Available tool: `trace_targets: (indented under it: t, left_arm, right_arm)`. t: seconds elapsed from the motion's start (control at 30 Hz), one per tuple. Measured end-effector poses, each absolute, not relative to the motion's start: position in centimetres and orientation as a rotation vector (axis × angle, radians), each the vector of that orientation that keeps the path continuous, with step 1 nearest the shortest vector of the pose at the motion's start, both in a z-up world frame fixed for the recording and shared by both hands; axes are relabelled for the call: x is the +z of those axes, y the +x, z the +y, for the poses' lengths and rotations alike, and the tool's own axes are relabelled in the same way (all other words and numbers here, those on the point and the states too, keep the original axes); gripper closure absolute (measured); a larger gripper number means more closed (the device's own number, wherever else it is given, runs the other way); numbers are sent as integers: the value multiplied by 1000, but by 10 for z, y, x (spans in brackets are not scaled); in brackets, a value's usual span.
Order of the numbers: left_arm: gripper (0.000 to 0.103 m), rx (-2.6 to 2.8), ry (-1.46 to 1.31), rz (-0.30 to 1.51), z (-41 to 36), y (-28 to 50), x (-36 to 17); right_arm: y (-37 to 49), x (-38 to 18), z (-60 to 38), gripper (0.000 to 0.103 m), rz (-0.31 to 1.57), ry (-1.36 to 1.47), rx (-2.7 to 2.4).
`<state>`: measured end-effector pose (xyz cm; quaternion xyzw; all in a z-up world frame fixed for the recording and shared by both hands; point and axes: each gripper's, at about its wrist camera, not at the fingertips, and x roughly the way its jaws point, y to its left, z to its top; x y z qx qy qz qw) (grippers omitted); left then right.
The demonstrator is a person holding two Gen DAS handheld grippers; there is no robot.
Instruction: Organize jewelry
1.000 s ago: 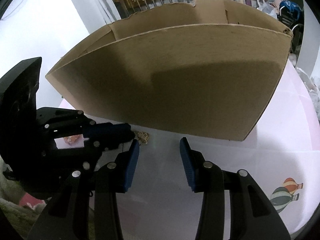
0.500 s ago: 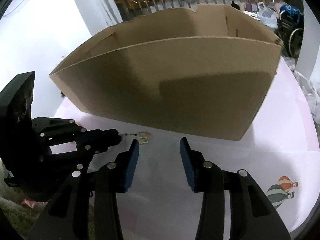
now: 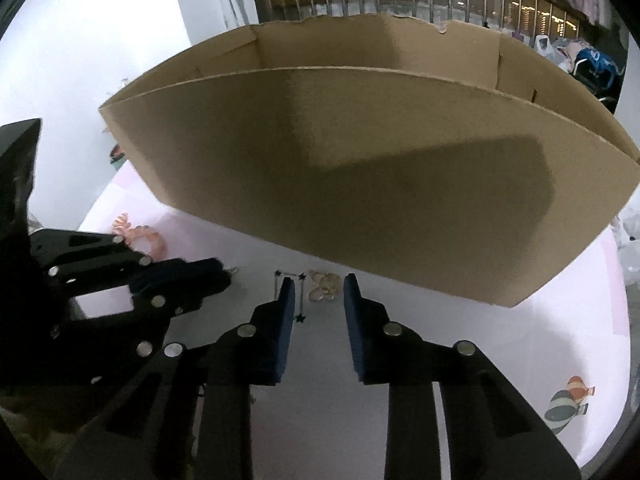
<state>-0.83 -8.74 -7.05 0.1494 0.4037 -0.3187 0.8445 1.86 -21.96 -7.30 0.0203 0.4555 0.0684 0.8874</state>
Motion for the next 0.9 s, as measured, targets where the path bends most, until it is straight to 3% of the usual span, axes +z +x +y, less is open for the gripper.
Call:
trace_targets:
  t: [0.3,0.4,0.9]
  left_arm:
    - [99,-679,304,849,-86,-8,-73]
    - [99,-679,303,848,-85,-8,-73]
    - [99,-679,304,848,-86,-8,-74]
  right_arm:
    - [25,-74,-209,80,960,-7,131]
    - [20,-73,-208,89,962,-8,132]
    - [11,-68,-214,98,950,21,148]
